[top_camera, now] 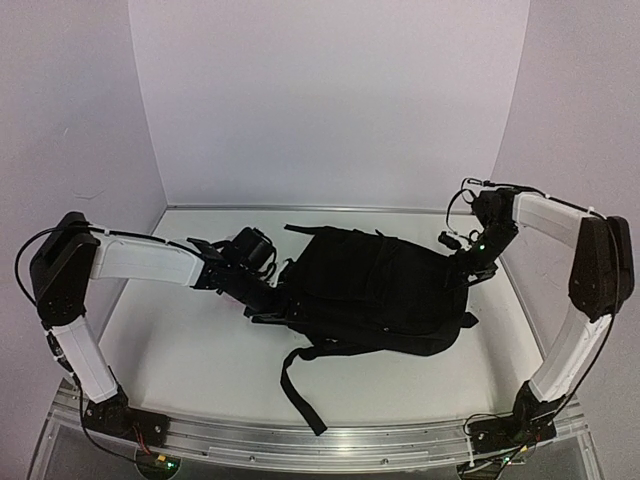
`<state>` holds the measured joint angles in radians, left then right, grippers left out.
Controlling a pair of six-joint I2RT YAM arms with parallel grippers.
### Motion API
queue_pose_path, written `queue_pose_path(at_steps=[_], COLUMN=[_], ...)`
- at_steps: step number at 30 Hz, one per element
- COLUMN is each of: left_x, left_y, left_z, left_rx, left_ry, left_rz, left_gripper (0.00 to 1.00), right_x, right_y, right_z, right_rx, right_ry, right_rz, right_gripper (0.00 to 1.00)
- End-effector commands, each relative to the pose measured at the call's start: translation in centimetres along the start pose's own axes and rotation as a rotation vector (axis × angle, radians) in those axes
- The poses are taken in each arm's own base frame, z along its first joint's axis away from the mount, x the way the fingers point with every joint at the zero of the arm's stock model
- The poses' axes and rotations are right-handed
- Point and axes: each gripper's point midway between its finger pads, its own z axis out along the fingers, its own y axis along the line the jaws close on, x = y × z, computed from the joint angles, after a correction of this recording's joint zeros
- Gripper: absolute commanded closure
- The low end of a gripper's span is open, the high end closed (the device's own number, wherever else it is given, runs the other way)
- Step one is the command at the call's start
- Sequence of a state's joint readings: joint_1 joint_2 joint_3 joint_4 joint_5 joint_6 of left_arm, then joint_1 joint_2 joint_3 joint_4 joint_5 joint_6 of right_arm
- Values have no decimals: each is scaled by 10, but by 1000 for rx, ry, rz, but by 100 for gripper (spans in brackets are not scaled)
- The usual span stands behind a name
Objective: Pack the student bag
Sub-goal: Adjust the student bag at the center of the board.
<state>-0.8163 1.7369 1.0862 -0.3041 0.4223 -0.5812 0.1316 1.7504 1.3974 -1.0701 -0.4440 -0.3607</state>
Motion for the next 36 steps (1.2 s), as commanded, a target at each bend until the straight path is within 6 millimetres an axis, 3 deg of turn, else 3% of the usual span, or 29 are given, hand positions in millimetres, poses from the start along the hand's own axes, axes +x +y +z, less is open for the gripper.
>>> queue_pose_path(at_steps=[1,8,12,15,19,23,26,36], left_x=[-46,-131,-152,-142,-112,-82,-71,-77], left_y=[-11,26,24,3,-21,-45,-49,-41], left_z=[2,-36,-49,-63,-75,-69,-55,-21], left_rx=[46,132,83,112,146,148,122,103], left_ry=[-136,-280,-255,-256,-251,-206,-151,-94], left_rz=[-25,-65,20,74,117,181,191,135], left_gripper=[28,45,44,38,33,29,28,32], right_x=[15,17,8,0,-1,7,15,24], right_y=[20,89,129,141,148,143,134,110], right_z=[29,47,42,32,9,-30,-42,-2], right_rx=[-129,-392,-475,-516,-500,-332,-216,14], right_ry=[99,139,129,97,36,-90,-161,-92], right_rz=[2,-27,-85,-85,-130,-304,-428,-607], right_gripper=[23,29,29,29,24,16,9,5])
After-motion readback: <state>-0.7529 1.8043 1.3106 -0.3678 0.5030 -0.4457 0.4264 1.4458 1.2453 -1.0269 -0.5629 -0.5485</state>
